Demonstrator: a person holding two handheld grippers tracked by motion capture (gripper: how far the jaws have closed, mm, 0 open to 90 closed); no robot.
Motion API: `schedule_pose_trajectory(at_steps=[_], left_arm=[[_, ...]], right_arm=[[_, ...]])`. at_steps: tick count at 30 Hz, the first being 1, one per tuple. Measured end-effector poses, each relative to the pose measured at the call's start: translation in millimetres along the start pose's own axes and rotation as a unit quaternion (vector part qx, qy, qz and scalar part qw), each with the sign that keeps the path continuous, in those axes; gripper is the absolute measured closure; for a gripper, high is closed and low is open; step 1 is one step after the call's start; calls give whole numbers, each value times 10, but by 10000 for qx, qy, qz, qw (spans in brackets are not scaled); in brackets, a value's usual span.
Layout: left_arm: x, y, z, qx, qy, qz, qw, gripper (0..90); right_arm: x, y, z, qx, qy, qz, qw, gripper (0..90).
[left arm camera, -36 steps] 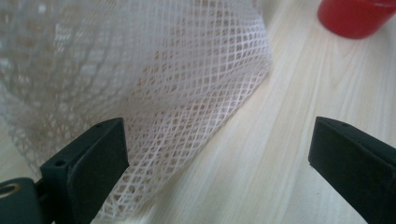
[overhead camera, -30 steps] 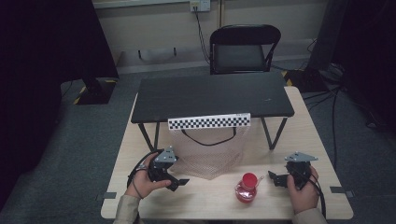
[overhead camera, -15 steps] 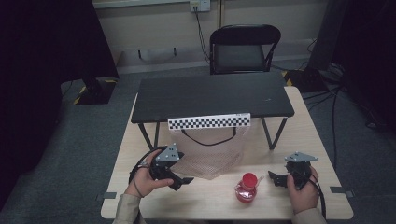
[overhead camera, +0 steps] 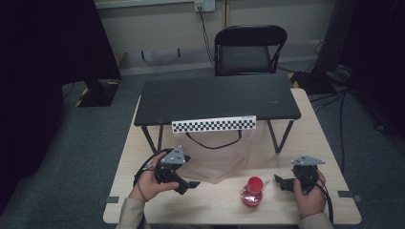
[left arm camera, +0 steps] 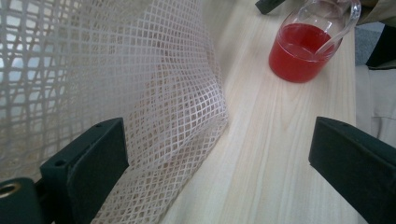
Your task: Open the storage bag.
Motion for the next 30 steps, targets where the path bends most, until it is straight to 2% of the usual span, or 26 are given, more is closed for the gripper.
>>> schedule_pose_trajectory(at_steps=[8, 12, 16, 19, 30], left_arm=[[-110, 29, -42, 5, -4, -163, 9999, 42], [-158, 39, -58, -43, -48, -116, 9999, 42], [-225, 45, -61, -50, -26, -275, 9996, 42], [-269, 45, -64, -102, -99, -259, 9996, 42], [-431, 37, -66, -66, -123, -420, 9990, 42]], right_arm=[[0, 0, 0, 0, 2, -1, 10000, 0], [0, 0, 0, -1, -1, 0, 10000, 0], [0, 0, 0, 0, 1, 0, 10000, 0], [0, 0, 0, -1, -1, 0, 10000, 0], [0, 0, 0, -1, 0, 0, 10000, 0]])
Point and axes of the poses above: each handheld gripper's, and its own axes: y roughly backward along the jaws, x roughly out of its underside, z roughly to its left, the point moved 3 cm from there along -y, roughly forward along the jaws, and after that the axes turned 1 degree about y, right-handed, at the moved point
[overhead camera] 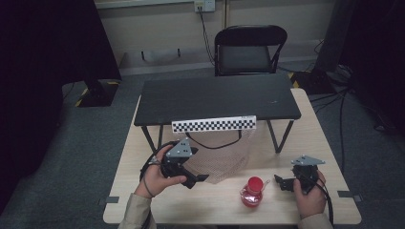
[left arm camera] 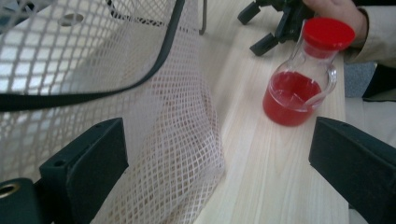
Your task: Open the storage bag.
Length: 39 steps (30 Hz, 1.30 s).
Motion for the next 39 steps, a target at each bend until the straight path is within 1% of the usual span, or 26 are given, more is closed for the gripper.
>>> schedule_pose_trajectory(at_steps=[3, 7, 10, 13, 17, 19, 23, 25, 26, 27, 31, 32, 34, 36, 38, 39], left_arm=[[-36, 2, 6, 3, 40, -93, 9999, 42], [-97, 10, 4, -26, -51, -200, 9998, 50], [-133, -4, -8, -22, -146, -233, 9996, 53], [-159, -19, -4, -136, -260, -266, 9992, 54], [-210, -25, 15, -344, -351, -446, 9978, 57], [-226, -43, 13, -379, -390, -469, 9974, 60], [-222, -115, 8, -389, -491, -362, 9974, 66], [-210, -154, 17, -422, -513, -274, 9974, 66], [-210, -154, 17, -422, -513, -274, 9974, 67], [-209, -178, 23, -464, -560, -231, 9971, 67], [-232, -210, 33, -487, -609, -223, 9967, 69], [-238, -218, 40, -489, -649, -220, 9965, 71], [-240, -240, 53, -502, -656, -227, 9963, 84], [-230, -275, 73, -481, -627, -194, 9967, 89], [-223, -305, 85, -517, -660, -154, 9964, 95], [-223, -318, 93, -535, -638, -151, 9964, 94]], right_arm=[[0, 0, 0, 0, -2, 1, 10000, 0], [0, 0, 0, 0, 3, 0, 10000, 0], [0, 0, 0, 0, 0, 0, 10000, 0], [0, 0, 0, 0, 0, 0, 10000, 0], [0, 0, -1, 1, 7, 1, 10000, 0], [0, 0, 0, 0, 0, 0, 10000, 0], [0, 0, 0, 0, 3, -1, 10000, 0], [0, 0, 0, 0, 2, 0, 10000, 0], [0, 0, 0, 0, 2, 0, 10000, 0], [0, 0, 0, 0, -1, 0, 10000, 0], [1, 0, 0, 1, 5, 2, 10000, 0], [0, 0, -1, 1, 9, 2, 10000, 0], [0, 0, 0, 1, 1, 1, 10000, 0], [0, 0, 0, 0, 5, 2, 10000, 0], [1, 1, 1, 7, -2, 3, 10000, 0], [1, 1, 1, 10, -4, 4, 10000, 0]])
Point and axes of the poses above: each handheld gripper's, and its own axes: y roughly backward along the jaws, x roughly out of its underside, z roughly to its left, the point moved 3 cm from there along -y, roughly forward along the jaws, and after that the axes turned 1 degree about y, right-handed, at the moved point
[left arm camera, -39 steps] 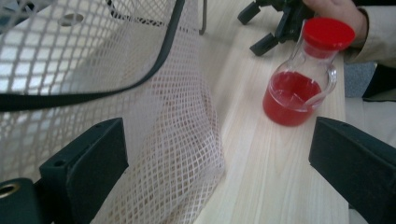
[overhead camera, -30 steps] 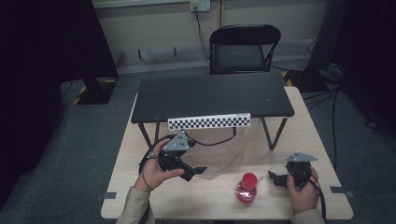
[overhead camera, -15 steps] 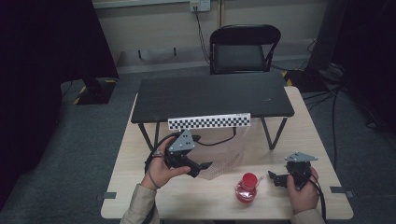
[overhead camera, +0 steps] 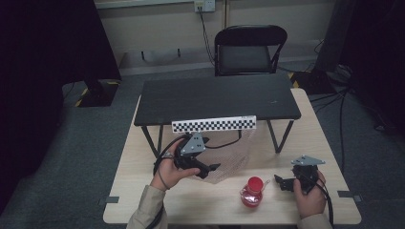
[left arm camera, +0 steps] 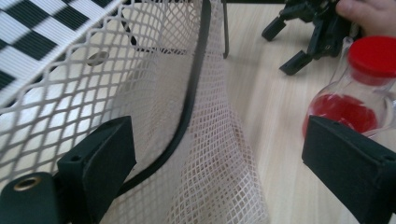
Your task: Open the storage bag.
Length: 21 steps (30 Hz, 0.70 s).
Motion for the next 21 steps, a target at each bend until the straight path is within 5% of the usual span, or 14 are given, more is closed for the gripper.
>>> schedule_pose_trajectory(at_steps=[11, 21], left_arm=[[0, -128, 54, -118, -256, 103, 9995, 131], [107, -289, 107, -269, -480, 449, 9975, 160]], right_arm=[[0, 0, 0, 0, 2, -1, 10000, 0], [0, 0, 0, 1, 2, 0, 10000, 0]])
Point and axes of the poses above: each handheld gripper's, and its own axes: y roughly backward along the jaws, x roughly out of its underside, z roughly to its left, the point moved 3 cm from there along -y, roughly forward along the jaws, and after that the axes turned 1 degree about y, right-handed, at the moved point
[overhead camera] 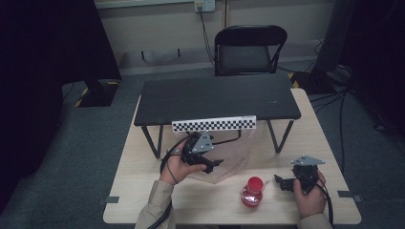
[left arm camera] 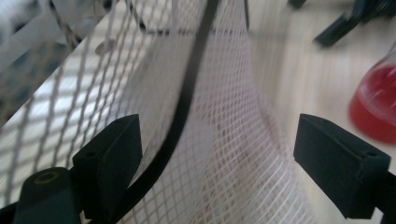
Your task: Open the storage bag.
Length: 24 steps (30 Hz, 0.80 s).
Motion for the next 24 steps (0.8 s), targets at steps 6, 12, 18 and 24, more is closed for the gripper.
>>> schedule_pose_trajectory(at_steps=[6, 12, 18, 24], left_arm=[[10, 74, -46, 317, 281, -182, 9989, 201], [9, 113, -70, 472, 631, -280, 9965, 237], [4, 148, -63, 441, 877, -198, 9950, 362], [-11, 171, -67, 359, 1103, -136, 9932, 485]], right_arm=[[0, 0, 1, 0, -3, 0, 10000, 0], [1, 1, 1, 13, 2, -7, 10000, 0], [1, 1, 2, 15, 0, -10, 10000, 0], [1, 1, 2, 19, 0, -10, 10000, 0]])
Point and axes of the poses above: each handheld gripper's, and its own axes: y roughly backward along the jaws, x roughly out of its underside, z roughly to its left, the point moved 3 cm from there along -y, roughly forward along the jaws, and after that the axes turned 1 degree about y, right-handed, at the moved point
